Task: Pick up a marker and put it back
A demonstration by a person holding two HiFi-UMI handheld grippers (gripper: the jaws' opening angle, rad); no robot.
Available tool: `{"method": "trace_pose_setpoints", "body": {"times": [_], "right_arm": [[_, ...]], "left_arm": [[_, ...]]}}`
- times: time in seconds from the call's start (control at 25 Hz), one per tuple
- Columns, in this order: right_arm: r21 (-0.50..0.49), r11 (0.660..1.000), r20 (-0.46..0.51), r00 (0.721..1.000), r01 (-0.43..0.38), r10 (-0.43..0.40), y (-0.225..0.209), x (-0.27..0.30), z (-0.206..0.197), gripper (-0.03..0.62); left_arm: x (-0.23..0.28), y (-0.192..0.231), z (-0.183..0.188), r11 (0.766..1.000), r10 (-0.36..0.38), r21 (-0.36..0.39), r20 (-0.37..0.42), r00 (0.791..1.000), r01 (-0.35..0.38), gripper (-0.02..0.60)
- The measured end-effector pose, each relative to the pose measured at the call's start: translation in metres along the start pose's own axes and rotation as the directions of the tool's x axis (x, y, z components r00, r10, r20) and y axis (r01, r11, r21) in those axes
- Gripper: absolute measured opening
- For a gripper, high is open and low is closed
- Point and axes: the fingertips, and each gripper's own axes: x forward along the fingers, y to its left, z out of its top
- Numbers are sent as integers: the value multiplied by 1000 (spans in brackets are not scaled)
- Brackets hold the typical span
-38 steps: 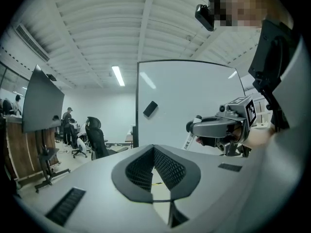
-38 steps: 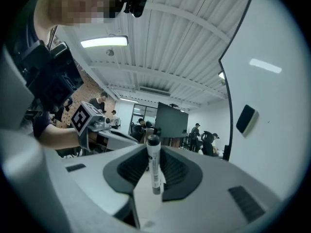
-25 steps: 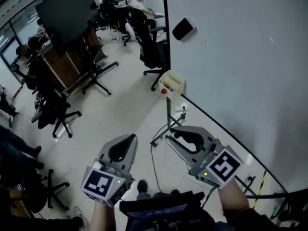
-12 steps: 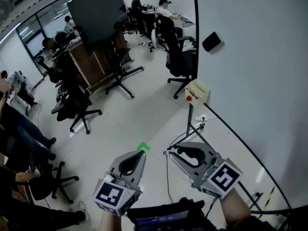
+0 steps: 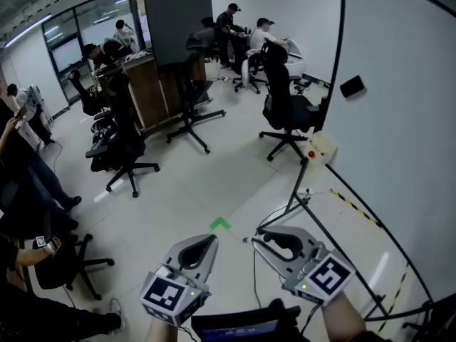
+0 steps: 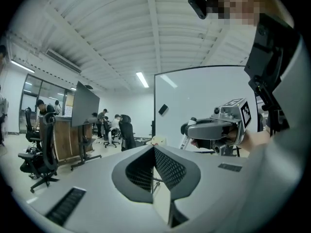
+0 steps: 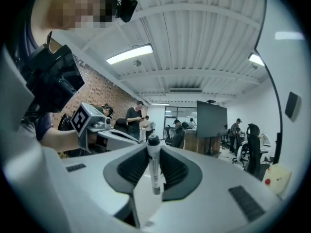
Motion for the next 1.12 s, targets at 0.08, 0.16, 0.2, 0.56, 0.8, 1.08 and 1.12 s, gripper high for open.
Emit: {"method": "trace_pose_setpoints", "body": {"times": [0.08, 0.16, 0.2, 0.56, 0.8, 1.08, 1.12], "right_arm": [[-11, 1000, -9, 1000, 14, -14, 25, 15, 4, 98], [-18, 999, -13, 999, 39, -39, 46, 26, 7, 98], [-19, 998, -13, 998, 56, -56, 54, 29, 9, 98], [-11, 976, -36, 975, 217, -218, 72, -17, 20, 98], [-32, 965, -16, 965, 260, -261, 70, -74, 22, 98], [6, 969, 8, 969, 246, -246, 54, -180, 11, 98], [21, 969, 19, 969, 245, -246, 49, -196, 9, 98]], "left_arm": [[-24, 15, 1, 1000, -9, 11, 21, 1000, 9, -2], [-43, 23, 3, 999, -28, 16, 40, 999, 28, -2], [-50, 24, 4, 999, -45, 13, 43, 998, 44, -2], [-56, -13, -1, 980, -197, 3, 62, 979, 197, -2], [-43, -66, 9, 972, -233, 22, 70, 970, 232, -2], [-8, -172, 20, 981, -194, 40, 79, 978, 191, -2], [-3, -187, 22, 982, -185, 48, 77, 980, 182, -2]]}}
